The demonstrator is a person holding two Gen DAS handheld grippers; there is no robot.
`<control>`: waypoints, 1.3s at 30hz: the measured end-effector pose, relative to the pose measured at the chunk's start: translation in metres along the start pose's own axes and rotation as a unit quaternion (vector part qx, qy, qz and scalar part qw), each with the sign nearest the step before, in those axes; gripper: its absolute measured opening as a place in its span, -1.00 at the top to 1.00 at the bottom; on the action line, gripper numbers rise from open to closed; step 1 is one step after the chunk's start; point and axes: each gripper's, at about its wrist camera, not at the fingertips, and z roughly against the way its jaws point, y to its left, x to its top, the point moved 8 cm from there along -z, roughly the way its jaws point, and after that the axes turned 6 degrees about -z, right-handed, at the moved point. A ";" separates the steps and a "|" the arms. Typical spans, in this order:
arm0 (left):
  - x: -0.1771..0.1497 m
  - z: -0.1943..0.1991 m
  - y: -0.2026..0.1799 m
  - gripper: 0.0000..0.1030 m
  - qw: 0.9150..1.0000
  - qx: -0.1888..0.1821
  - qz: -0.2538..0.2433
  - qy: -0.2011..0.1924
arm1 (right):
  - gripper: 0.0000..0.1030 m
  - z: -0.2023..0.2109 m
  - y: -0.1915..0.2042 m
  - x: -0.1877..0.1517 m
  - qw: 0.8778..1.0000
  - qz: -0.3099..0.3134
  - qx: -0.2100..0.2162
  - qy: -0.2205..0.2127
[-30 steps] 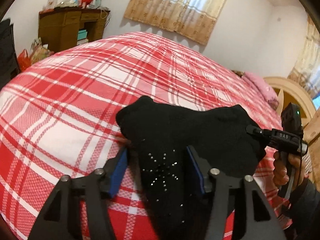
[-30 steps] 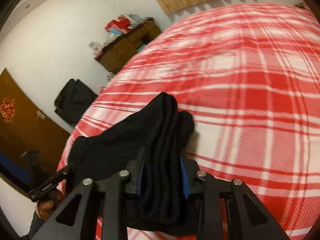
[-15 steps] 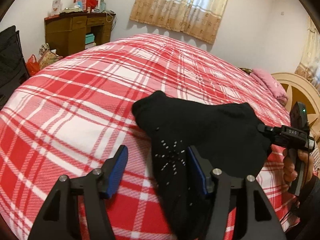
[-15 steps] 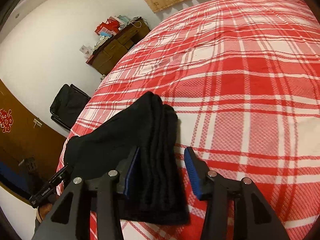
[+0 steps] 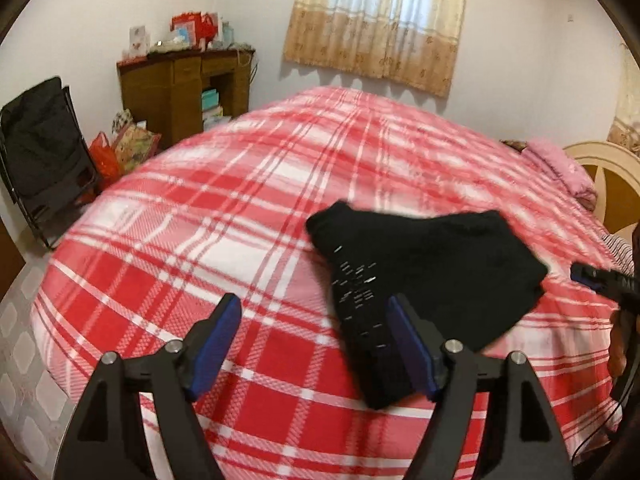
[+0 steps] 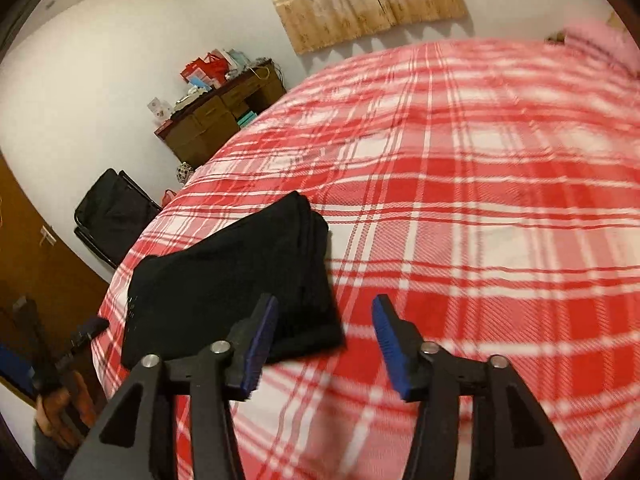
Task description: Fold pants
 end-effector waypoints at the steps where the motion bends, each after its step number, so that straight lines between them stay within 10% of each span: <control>1: 0.004 0.006 -0.004 -0.61 1.000 -0.005 0.001 -0.007 | -0.22 0.011 0.003 -0.003 1.000 0.006 -0.003 -0.007; 15: 0.026 0.069 -0.066 -0.80 0.996 -0.045 -0.040 -0.071 | -0.30 0.131 0.010 -0.037 0.990 0.061 -0.069 -0.110; 39: 0.022 0.076 -0.086 -0.90 0.994 -0.047 -0.065 -0.080 | -0.34 0.154 0.025 -0.041 0.984 0.090 -0.064 -0.141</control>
